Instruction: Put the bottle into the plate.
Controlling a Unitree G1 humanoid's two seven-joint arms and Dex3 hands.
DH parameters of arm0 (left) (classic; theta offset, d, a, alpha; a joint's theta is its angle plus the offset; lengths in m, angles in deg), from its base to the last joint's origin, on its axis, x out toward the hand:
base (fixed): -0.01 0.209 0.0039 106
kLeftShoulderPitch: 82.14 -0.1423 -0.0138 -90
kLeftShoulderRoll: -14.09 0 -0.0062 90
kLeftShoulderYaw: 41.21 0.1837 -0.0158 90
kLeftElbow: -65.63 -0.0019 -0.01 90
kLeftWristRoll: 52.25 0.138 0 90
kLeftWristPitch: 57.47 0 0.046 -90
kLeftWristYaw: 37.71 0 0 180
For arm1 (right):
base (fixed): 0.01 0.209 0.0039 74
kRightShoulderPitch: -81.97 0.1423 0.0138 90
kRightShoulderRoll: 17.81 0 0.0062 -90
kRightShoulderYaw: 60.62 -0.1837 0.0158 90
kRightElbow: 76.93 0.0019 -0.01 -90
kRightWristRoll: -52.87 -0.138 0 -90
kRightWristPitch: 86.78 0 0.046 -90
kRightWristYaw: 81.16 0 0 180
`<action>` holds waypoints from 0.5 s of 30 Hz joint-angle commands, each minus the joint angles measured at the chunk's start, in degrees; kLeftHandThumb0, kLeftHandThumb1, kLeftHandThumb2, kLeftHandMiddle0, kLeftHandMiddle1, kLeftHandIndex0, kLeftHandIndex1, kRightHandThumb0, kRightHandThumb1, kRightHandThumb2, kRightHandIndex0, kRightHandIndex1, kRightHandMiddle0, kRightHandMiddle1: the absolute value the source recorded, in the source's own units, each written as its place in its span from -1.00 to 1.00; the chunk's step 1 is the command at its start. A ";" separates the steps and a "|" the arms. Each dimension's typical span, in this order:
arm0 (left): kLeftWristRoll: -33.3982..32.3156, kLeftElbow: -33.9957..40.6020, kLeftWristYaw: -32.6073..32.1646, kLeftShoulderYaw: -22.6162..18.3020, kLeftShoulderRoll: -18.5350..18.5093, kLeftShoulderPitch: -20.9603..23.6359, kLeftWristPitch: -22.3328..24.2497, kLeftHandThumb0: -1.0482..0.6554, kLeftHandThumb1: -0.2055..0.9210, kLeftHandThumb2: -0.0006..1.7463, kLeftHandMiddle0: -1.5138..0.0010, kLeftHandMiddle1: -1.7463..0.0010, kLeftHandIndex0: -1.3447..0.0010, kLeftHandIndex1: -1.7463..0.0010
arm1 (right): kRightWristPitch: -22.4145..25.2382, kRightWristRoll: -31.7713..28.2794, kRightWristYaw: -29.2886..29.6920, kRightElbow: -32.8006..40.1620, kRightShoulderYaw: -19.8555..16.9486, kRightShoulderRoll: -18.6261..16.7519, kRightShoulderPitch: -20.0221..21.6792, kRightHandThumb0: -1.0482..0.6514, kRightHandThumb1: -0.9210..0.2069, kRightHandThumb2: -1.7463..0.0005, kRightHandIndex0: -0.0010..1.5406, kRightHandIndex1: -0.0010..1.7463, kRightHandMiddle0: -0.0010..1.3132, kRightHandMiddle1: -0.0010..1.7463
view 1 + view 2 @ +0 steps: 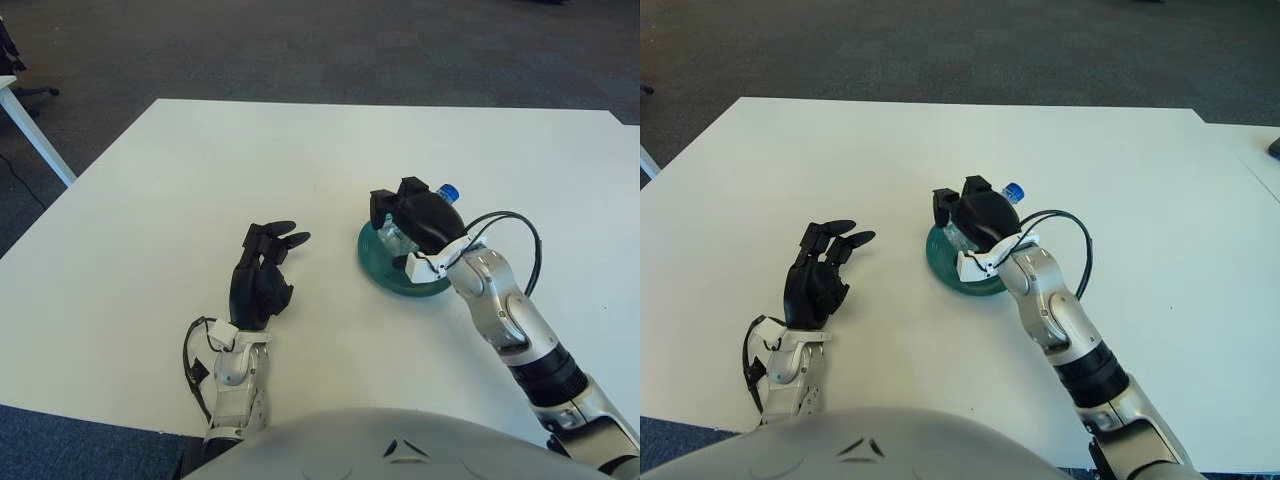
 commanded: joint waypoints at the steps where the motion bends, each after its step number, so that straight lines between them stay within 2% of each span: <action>1: -1.46 -4.70 -0.31 0.30 3.04 -2.98 -0.16 -0.47 1.00 -0.07 0.34 0.01 0.67 -0.36 | -1.83 2.49 2.13 1.39 0.20 1.22 -1.48 0.23 0.87 -1.00 0.30 0.76 0.13 1.00; 11: -1.68 -4.79 -0.17 0.15 2.90 -2.87 -0.13 -0.47 1.00 -0.07 0.34 0.01 0.67 -0.36 | -5.41 4.61 6.12 2.40 -0.16 1.88 -4.31 0.23 0.86 -0.99 0.30 0.76 0.11 1.00; 15: -1.67 -4.65 -0.18 0.19 2.90 -2.97 -0.11 -0.47 1.00 -0.07 0.34 0.01 0.67 -0.36 | -5.77 5.28 4.75 3.39 -0.31 2.18 -4.89 0.23 0.86 -0.99 0.31 0.75 0.11 1.00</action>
